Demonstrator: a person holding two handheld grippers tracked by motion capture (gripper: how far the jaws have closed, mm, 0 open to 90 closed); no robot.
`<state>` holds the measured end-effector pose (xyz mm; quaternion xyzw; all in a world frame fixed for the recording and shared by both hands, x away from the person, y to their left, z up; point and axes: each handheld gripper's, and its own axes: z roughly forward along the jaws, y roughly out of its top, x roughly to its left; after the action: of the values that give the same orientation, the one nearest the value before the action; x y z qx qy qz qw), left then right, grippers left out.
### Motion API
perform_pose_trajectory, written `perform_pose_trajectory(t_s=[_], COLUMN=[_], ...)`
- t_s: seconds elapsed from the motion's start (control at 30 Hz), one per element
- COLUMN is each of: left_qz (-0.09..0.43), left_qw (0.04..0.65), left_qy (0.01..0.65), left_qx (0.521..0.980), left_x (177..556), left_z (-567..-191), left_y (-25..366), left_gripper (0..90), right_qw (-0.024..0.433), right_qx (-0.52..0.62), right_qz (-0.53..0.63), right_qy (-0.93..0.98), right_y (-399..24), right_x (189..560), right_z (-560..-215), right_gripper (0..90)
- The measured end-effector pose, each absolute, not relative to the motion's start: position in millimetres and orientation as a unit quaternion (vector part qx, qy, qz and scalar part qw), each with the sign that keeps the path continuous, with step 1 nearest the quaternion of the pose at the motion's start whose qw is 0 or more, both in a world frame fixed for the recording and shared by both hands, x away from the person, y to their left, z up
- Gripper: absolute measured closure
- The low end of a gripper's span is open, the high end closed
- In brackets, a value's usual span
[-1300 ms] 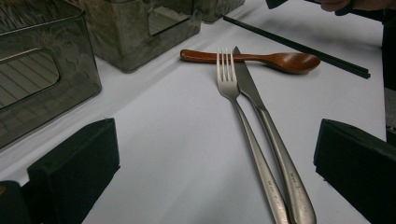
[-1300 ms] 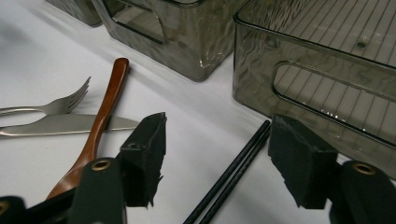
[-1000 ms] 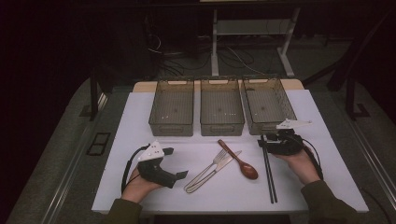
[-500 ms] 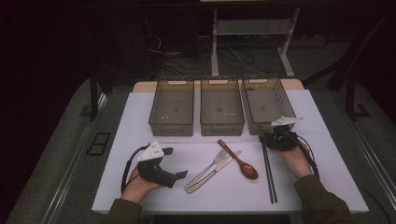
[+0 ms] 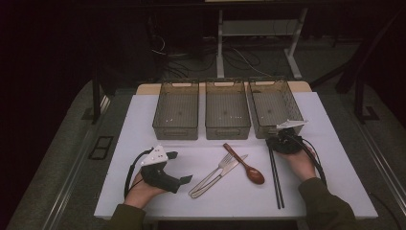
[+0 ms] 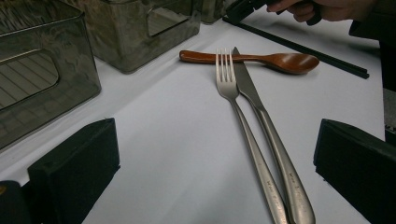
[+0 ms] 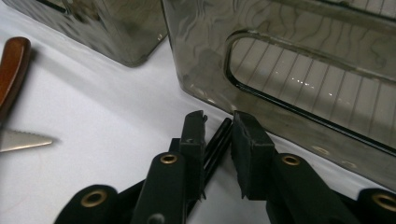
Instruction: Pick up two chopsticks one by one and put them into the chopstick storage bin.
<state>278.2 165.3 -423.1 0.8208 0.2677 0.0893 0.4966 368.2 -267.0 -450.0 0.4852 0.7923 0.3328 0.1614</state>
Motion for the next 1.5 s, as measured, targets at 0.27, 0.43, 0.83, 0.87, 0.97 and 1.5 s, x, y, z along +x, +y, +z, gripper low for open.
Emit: perform_pose_trajectory(t_s=[0.27, 0.43, 0.83, 0.87, 0.97, 1.5], left_qz=[0.09, 0.091, 0.091, 0.091, 0.091, 0.092], left_qw=[0.497, 0.497, 0.498, 0.498, 0.498, 0.5], left_qy=[0.265, 0.265, 0.266, 0.266, 0.266, 0.266], left_qx=[0.821, 0.821, 0.821, 0.82, 0.82, 0.819], left_x=[278.6, 278.4, 278.4, 278.3, 278.3, 278.3], left_z=[-423.1, -422.9, -422.7, -422.6, -422.5, -422.2], left_y=[165.5, 165.5, 165.6, 165.7, 165.8, 166.6], left_gripper=[0.0, 0.0, 0.0, 0.0, 0.0, 0.0], right_qw=[0.167, 0.167, 0.163, 0.162, 0.162, 0.145], right_qx=[0.485, 0.485, 0.48, 0.48, 0.476, 0.43], right_qz=[0.33, 0.33, 0.33, 0.33, 0.332, 0.345], right_qy=[0.793, 0.793, 0.796, 0.796, 0.798, 0.822], right_y=[-265.2, -264.8, -261.8, -261.5, -260.2, -240.4], right_x=[369.8, 369.6, 368.9, 368.8, 368.7, 366.9], right_z=[-451.6, -451.7, -451.5, -451.5, -451.7, -451.7], right_gripper=[74.7, 75.4, 78.4, 78.6, 79.0, 79.7])
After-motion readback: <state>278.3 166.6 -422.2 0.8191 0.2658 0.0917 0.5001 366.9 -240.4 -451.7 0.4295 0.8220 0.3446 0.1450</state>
